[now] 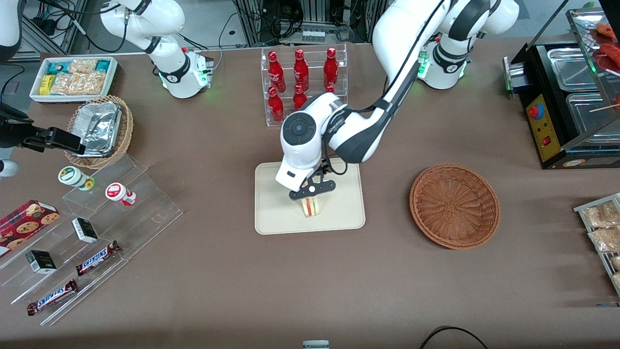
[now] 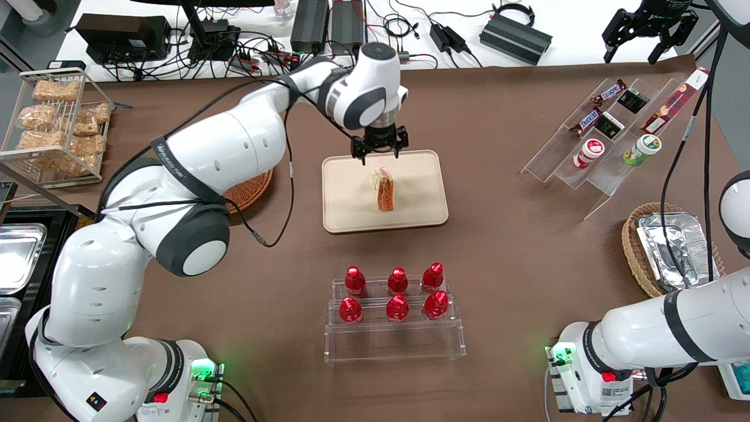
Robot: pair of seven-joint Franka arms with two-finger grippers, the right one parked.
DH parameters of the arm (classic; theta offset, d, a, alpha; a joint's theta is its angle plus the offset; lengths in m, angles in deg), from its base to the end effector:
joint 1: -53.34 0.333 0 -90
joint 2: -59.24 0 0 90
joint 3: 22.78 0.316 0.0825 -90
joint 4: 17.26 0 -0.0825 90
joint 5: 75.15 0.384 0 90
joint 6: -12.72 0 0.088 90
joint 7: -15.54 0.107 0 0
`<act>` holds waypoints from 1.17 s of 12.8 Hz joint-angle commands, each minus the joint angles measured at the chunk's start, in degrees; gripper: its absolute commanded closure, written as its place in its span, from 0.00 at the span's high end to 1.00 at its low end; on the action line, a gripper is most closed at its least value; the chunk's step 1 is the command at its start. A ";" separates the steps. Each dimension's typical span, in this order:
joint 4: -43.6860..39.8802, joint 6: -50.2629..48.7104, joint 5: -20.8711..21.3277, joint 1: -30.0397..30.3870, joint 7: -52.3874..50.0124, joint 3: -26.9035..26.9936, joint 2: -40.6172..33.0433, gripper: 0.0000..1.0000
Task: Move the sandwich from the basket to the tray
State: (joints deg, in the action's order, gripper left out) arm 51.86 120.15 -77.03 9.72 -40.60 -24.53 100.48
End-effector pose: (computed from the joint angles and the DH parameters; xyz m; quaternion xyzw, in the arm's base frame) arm 0.5234 -0.5253 0.3489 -0.9941 -0.1026 0.0360 0.0034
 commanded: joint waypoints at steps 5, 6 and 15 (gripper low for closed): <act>5.93 -9.69 -2.17 11.96 9.97 -0.10 -9.59 1.00; 7.16 -10.56 -2.25 14.51 13.73 -0.10 -11.08 1.00; 23.33 -15.31 -2.61 32.54 43.72 -0.10 -28.57 1.00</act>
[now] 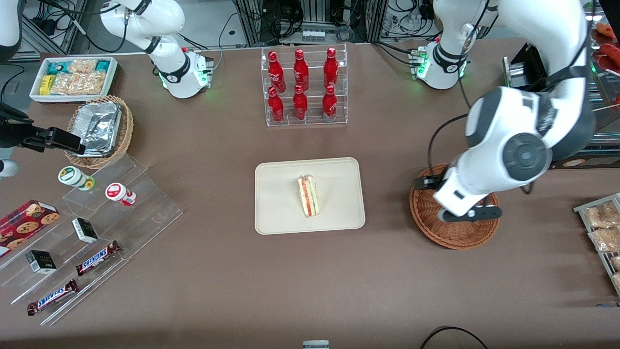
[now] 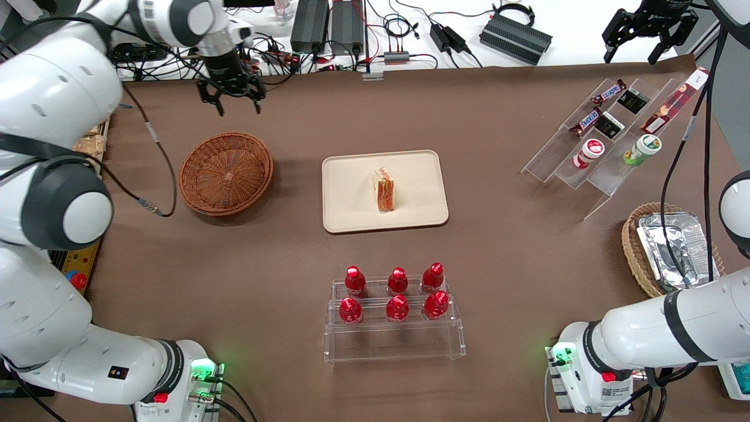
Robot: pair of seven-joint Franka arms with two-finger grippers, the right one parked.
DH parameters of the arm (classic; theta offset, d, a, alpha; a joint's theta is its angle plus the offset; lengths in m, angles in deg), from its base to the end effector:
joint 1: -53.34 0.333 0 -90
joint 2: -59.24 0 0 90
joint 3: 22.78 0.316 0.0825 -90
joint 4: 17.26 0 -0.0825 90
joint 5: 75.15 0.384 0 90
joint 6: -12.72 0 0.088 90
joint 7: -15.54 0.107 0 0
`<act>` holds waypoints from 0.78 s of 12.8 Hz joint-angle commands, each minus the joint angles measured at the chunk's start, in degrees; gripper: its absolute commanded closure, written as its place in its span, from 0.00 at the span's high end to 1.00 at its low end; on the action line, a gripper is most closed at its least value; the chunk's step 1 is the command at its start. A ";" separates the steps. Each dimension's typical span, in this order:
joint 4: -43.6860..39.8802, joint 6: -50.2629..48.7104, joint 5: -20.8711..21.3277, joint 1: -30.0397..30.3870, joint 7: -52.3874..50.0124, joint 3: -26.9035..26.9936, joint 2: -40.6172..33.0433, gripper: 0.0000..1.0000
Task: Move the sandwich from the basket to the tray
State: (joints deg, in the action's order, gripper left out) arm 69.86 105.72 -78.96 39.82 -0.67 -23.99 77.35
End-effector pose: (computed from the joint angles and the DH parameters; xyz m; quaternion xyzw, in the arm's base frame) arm 0.6101 -0.1659 0.4635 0.9935 0.0183 -0.1122 0.0064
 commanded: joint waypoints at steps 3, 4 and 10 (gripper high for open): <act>5.96 -5.79 -0.41 6.13 7.58 -0.55 -9.74 1.00; 6.05 -7.03 -0.06 7.10 7.68 -0.55 -11.06 1.00; 9.74 -11.07 0.47 13.96 10.49 -3.01 -18.71 1.00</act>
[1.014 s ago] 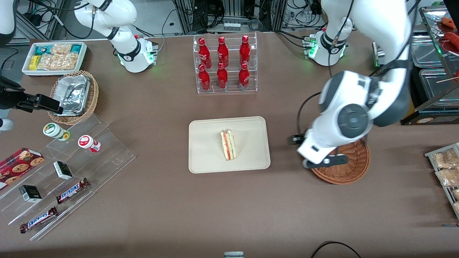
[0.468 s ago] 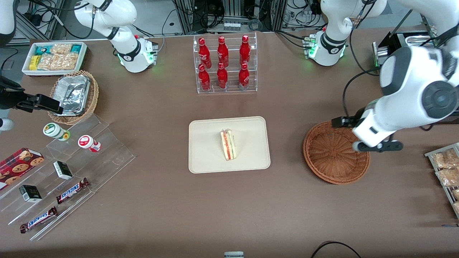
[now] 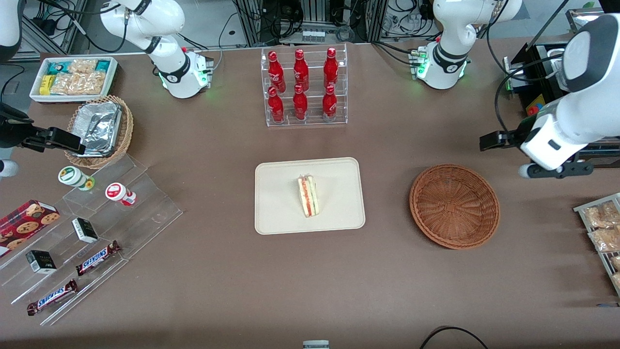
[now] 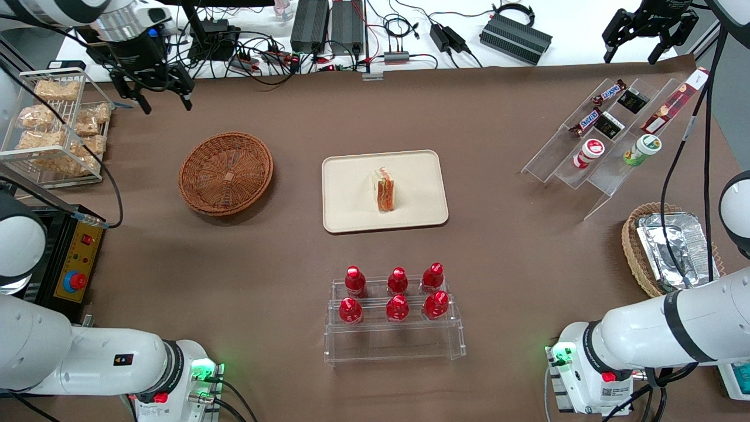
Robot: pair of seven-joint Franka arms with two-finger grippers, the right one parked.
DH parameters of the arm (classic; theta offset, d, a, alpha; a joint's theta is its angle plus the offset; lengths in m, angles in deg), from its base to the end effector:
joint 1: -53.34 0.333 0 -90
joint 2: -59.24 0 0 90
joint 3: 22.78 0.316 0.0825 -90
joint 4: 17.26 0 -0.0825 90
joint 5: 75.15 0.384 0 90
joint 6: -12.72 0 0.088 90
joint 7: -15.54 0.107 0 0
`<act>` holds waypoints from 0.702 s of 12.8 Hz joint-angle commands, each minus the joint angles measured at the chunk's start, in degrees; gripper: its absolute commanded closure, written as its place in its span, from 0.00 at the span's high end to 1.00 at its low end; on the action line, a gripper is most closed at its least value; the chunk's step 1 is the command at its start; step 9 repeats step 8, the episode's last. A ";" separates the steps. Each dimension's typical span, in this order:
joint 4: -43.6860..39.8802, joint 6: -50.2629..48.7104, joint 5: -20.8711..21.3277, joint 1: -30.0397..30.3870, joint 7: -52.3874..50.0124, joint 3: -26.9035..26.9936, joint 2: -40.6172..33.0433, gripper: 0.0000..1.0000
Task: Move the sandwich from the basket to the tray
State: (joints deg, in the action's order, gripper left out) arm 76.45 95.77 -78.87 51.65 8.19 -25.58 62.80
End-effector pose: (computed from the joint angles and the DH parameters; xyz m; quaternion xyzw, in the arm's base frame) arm 0.5501 -0.0501 0.5515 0.9914 0.0247 -0.1265 0.0210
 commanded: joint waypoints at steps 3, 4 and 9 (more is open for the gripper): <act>3.06 -4.64 2.22 3.79 1.72 -2.90 -6.89 1.00; 2.89 -5.26 2.48 4.15 1.72 -3.17 -7.34 1.00; 2.53 -5.79 2.48 4.07 1.72 -2.12 -8.04 1.00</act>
